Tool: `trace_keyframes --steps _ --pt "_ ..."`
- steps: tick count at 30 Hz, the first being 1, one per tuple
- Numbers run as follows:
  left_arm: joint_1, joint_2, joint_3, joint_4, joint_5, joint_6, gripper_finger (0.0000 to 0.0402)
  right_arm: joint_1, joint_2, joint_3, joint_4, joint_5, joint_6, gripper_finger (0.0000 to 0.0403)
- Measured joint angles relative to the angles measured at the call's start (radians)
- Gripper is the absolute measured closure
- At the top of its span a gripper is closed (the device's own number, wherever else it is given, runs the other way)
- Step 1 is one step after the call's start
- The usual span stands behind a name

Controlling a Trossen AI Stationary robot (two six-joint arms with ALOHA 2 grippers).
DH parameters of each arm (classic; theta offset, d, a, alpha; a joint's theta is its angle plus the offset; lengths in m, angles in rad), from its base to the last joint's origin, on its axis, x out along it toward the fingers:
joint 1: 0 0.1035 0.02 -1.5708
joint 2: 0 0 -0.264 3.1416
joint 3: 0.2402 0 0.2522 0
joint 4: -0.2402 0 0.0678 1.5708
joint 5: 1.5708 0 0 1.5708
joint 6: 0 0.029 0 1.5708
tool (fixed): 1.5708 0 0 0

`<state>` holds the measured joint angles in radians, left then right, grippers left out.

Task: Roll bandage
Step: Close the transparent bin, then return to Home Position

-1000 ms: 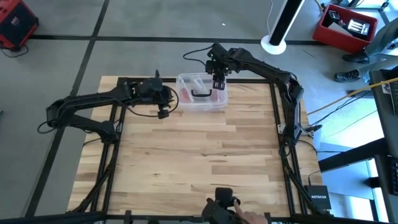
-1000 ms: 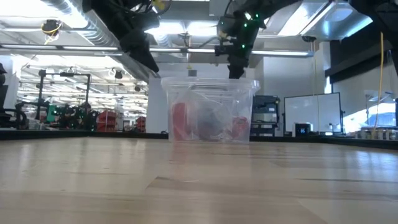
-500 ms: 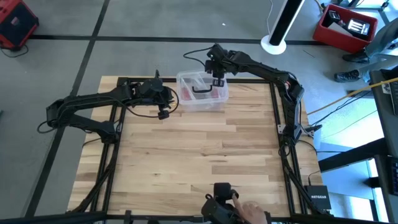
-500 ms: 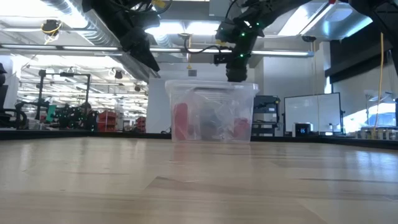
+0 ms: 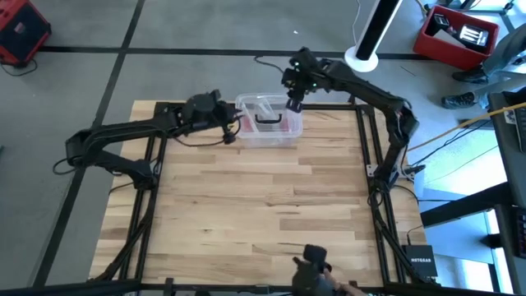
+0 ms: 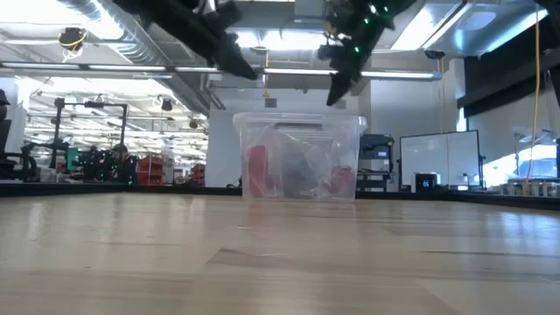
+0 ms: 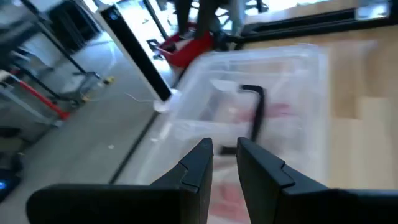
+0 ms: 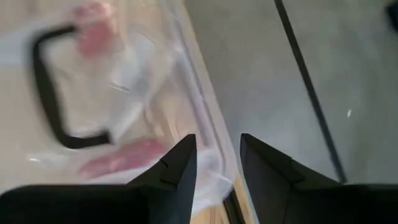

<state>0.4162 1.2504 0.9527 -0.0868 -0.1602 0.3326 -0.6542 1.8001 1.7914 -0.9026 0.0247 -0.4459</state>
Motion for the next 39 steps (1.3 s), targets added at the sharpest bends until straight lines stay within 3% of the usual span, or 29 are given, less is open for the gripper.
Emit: trace_keyframes --steps 7,12,20,29,34,39 --pt "0.145 0.174 0.0 0.143 0.0 0.011 0.0336 -0.087 -0.033 -0.221 0.248 -0.149 0.141 0.0276" --pt "0.241 0.277 -0.001 0.183 -0.001 -0.091 0.0336 -0.086 -0.036 -0.387 0.442 -0.142 0.207 0.0276" --pt "0.261 0.373 0.007 0.207 0.049 -0.128 0.0336 -0.068 -0.041 -0.485 0.528 -0.082 0.212 0.0276" --pt "0.203 0.251 -0.005 0.144 0.054 -0.122 0.0336 -0.032 -0.079 -0.452 0.49 -0.031 0.217 0.0276" --pt "0.161 0.156 -0.003 0.163 0.058 -0.089 0.0336 0.001 -0.149 -0.421 0.473 0.054 0.201 0.0276" --pt "0.039 0.025 -0.003 0.157 0.055 -0.081 0.0337 0.069 -0.288 -0.387 0.384 0.008 0.204 0.0276"
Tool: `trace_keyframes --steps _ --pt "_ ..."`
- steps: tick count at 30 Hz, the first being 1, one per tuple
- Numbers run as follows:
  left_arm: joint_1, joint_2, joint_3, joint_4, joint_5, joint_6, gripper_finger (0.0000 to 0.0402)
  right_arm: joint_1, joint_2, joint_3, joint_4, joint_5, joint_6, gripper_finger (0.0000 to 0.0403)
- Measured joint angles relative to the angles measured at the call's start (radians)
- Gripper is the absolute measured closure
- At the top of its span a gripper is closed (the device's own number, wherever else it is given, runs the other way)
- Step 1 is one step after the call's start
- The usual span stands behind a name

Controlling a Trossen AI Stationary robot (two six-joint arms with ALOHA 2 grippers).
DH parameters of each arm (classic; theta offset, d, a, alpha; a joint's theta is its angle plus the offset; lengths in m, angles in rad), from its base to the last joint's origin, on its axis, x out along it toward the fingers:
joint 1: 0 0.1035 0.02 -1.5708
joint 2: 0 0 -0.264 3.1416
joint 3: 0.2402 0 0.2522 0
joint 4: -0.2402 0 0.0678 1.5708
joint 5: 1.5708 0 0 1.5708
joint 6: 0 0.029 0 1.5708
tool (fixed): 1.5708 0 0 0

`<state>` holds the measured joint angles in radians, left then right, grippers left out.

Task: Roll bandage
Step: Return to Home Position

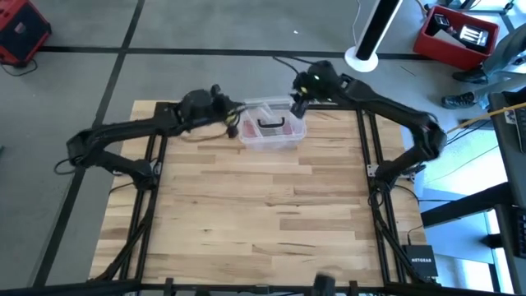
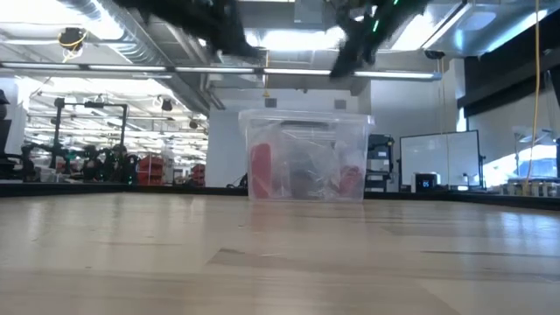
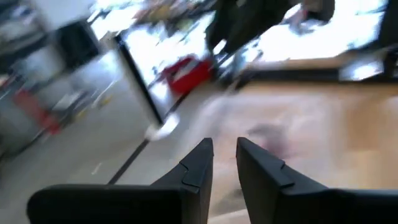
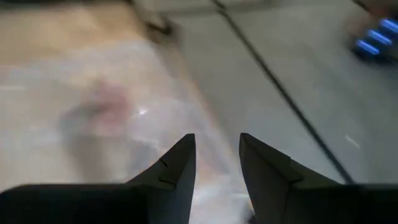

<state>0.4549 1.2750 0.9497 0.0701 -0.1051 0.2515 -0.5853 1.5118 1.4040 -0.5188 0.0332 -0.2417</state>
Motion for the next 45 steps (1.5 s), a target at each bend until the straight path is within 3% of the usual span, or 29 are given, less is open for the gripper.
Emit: trace_keyframes --steps 3,6,11,14,18,23,26,32,41,45 --pt "-0.115 -0.085 0.004 -0.065 0.003 -0.001 0.0353 0.08 -0.114 -0.003 -0.051 -0.136 0.005 0.0279" --pt "-0.248 -0.142 -0.009 -0.145 -0.003 0.011 0.0388 0.168 -0.242 -0.08 -0.059 -0.21 0.036 0.0307" --pt "-0.422 -0.286 -0.169 -0.063 -0.047 -0.063 0.0391 0.296 -0.477 -0.337 0.057 -0.19 0.167 0.039" --pt "-0.467 -0.396 -0.274 -0.029 -0.087 -0.13 0.0395 0.363 -0.627 -0.501 0.162 -0.127 0.269 0.0386" --pt "-0.491 -0.534 -0.38 -0.031 -0.084 -0.205 0.0398 0.432 -0.795 -0.677 0.271 -0.039 0.397 0.0368" --pt "-0.491 -0.651 -0.447 -0.074 -0.093 -0.286 0.0393 0.513 -0.944 -0.845 0.353 0.034 0.478 0.0379" --pt "-0.498 -0.678 -0.457 -0.104 -0.09 -0.401 0.0396 0.55 -1.003 -0.944 0.462 0.092 0.497 0.0391" --pt "-0.515 -0.705 -0.579 0.015 -0.088 -0.363 0.0401 0.614 -1.084 -1.137 0.678 0.099 0.499 0.0395" --pt "-0.516 -0.905 -0.806 0.161 -0.074 -0.384 0.0401 0.666 -1.202 -1.257 0.707 0.156 0.496 0.0389" --pt "-0.515 -1.014 -0.882 0.168 -0.001 -0.382 0.0401 0.666 -1.244 -1.319 0.706 0.138 0.501 0.0389"
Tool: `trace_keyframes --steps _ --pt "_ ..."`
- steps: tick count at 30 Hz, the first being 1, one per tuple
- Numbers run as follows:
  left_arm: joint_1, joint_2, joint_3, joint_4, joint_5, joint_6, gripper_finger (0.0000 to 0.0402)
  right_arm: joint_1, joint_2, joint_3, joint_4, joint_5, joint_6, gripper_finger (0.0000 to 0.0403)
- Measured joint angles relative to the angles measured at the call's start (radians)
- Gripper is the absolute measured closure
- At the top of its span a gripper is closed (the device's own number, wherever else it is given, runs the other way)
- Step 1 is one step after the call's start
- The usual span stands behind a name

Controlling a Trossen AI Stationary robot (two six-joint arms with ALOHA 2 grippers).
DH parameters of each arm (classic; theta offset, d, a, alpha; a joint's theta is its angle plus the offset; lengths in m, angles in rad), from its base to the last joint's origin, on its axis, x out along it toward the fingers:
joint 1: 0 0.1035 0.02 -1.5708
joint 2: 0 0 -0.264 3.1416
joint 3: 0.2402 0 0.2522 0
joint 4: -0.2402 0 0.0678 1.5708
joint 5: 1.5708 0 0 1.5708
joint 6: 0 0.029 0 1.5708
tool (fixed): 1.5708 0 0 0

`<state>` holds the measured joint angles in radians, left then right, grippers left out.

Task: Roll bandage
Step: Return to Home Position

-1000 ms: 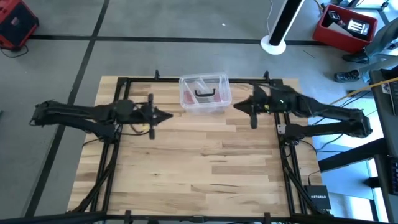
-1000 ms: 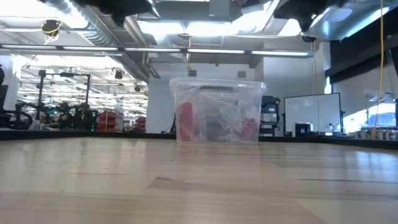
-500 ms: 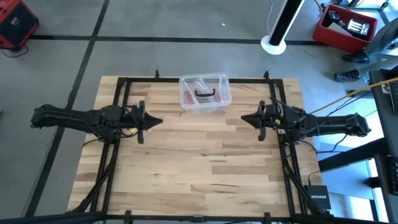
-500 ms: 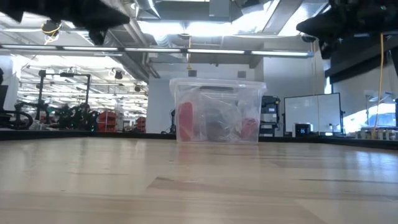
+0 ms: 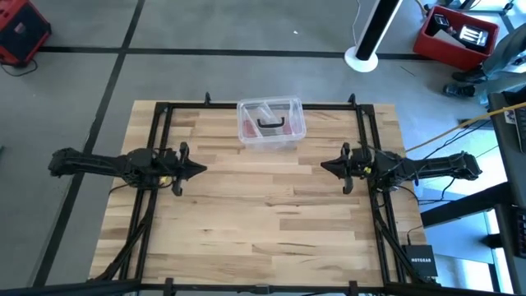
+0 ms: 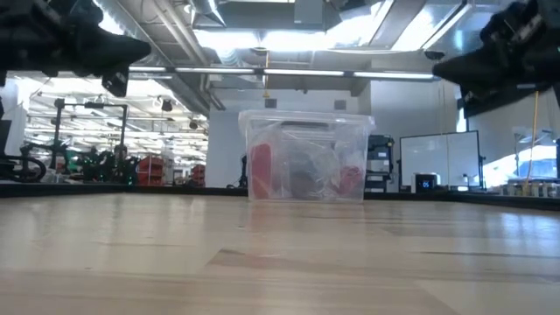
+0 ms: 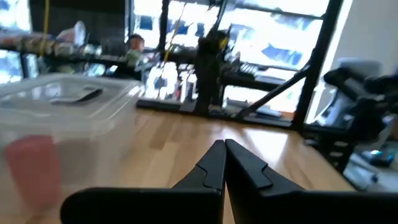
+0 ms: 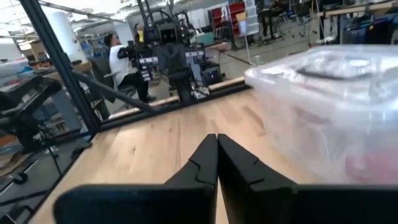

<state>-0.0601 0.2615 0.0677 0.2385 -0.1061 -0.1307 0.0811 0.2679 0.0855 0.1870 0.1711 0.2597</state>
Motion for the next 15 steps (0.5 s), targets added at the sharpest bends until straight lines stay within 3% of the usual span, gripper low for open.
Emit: trace_keyframes --steps 6,12,15 --pt "0.0 -0.131 -0.058 -0.021 -0.003 -0.015 0.0402 0.013 -0.068 -0.075 -0.009 -0.022 0.048 0.0399" --pt "0.005 -0.247 -0.058 -0.079 -0.008 0.052 0.0401 0.044 -0.122 -0.075 -0.084 0.123 -0.003 0.0391" --pt "0.008 -0.257 -0.058 -0.07 -0.009 0.065 0.0401 0.044 -0.18 -0.075 -0.123 0.1 -0.007 0.039"
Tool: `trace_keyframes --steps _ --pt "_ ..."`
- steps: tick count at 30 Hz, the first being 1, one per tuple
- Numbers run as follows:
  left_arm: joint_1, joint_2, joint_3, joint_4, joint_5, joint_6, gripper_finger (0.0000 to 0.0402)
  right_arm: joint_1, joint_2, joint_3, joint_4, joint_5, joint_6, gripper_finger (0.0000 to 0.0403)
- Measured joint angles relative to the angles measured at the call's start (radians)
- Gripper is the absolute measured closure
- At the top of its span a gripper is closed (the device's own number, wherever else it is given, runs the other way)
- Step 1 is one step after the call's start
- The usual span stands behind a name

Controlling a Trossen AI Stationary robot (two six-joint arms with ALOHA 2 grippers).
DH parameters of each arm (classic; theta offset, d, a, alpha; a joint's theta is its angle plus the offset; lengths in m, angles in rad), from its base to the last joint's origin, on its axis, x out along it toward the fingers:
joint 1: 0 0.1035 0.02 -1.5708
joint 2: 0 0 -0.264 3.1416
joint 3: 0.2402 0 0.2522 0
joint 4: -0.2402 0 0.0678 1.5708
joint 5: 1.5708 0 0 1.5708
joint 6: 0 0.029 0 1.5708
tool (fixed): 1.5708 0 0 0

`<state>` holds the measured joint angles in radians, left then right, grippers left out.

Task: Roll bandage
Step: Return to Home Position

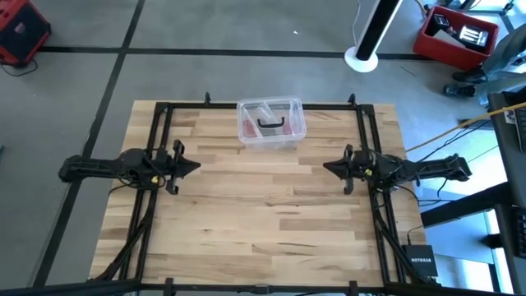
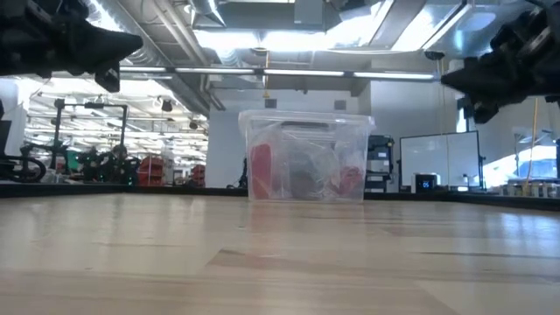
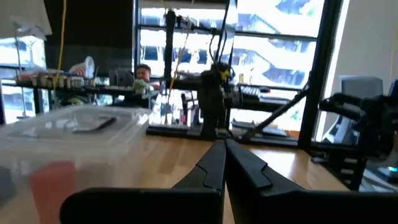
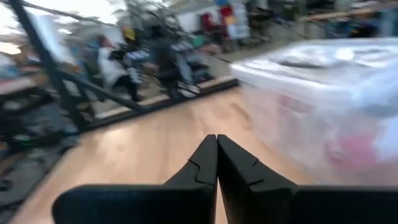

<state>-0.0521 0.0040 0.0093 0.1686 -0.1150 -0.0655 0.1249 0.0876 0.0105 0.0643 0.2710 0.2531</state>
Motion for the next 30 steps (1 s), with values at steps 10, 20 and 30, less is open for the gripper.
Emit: trace_keyframes --steps 10,20,30 --pt "0.0 0.007 0.0 -0.14 0.002 -0.035 0.0401 0.0 -0.074 0.0 -0.022 -0.133 -0.024 0.0389" --pt "0.0 0.007 0.0 -0.141 0.004 -0.032 0.0401 0.0 -0.062 -0.001 -0.019 -0.14 -0.024 0.0388" --pt "0.0 0.007 0.0 -0.141 0.004 -0.032 0.0401 0.0 -0.061 -0.001 -0.018 -0.141 -0.023 0.0388"
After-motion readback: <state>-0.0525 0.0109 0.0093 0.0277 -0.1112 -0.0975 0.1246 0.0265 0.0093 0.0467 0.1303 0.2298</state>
